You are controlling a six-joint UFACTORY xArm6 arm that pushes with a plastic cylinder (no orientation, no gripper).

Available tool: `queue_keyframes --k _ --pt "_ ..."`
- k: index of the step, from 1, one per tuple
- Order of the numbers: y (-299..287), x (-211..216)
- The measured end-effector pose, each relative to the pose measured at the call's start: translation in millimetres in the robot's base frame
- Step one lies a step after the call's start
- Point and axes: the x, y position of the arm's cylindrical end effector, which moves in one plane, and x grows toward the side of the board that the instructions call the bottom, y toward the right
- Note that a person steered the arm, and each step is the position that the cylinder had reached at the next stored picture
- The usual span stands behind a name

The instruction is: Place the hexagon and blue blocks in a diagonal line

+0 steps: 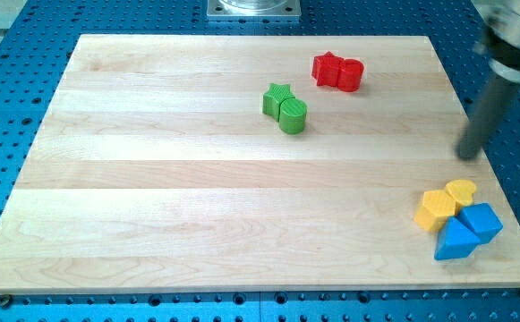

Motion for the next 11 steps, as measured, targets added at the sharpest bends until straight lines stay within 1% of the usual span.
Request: queue_keyframes --k 1,2,3,4,5,6,7,8,9,10,11 --pt "-20.2 23.8" --pt "-66.8 28.6" --pt "-69.6 34.7" --pt "-35.3 41.8" --pt "4.9 93.2" --pt "-12.4 105.7" --pt "-59.0 105.2" --pt "-86.7 105.2" --pt "-106.9 99.9" --pt "-108.7 90.5" --pt "-138.3 71.2"
